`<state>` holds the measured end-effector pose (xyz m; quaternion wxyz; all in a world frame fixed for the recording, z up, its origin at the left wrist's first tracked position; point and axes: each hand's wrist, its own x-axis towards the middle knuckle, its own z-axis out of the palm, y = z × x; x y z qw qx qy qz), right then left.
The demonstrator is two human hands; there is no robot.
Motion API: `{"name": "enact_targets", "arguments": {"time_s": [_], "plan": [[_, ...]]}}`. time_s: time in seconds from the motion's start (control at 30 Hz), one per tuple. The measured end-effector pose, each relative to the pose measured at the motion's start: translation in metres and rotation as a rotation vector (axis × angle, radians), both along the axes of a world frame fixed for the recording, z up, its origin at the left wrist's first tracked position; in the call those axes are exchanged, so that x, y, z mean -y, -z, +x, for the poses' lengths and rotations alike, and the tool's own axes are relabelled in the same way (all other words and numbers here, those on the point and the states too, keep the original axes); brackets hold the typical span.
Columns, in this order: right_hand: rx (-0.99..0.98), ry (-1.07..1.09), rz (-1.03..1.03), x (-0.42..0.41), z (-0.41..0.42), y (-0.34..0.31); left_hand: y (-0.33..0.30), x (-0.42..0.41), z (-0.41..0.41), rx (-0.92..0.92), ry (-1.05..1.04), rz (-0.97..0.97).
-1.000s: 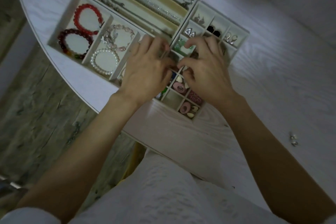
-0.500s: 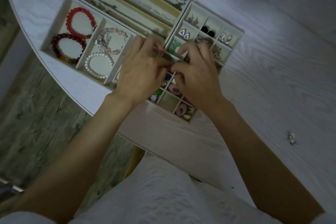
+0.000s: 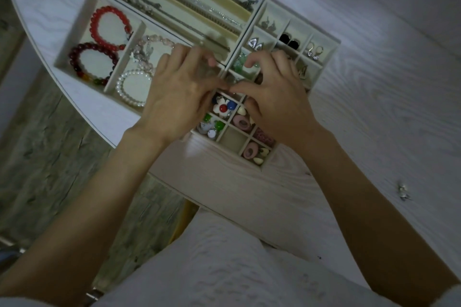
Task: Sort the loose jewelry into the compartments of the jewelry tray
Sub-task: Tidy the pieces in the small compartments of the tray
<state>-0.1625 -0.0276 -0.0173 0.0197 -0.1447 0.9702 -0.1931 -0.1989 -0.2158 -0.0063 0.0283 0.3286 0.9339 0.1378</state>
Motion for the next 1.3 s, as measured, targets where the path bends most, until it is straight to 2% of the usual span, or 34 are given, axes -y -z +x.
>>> {"name": "enact_targets", "arguments": {"time_s": [0.37, 0.63, 1.07, 1.3], "plan": [[0.015, 0.022, -0.06, -0.009, -0.004, -0.002, 0.002, -0.001, -0.009, -0.055, 0.07, -0.036], [-0.006, 0.023, -0.014, -0.006, 0.0, 0.001, 0.002, -0.001, -0.005, -0.011, 0.001, 0.014], [0.0, 0.072, -0.059, 0.008, 0.01, 0.007, 0.007, 0.003, -0.001, 0.05, 0.007, -0.003], [-0.028, 0.114, -0.08, 0.002, 0.007, 0.004, 0.008, 0.006, 0.001, 0.034, -0.025, 0.064]]}}
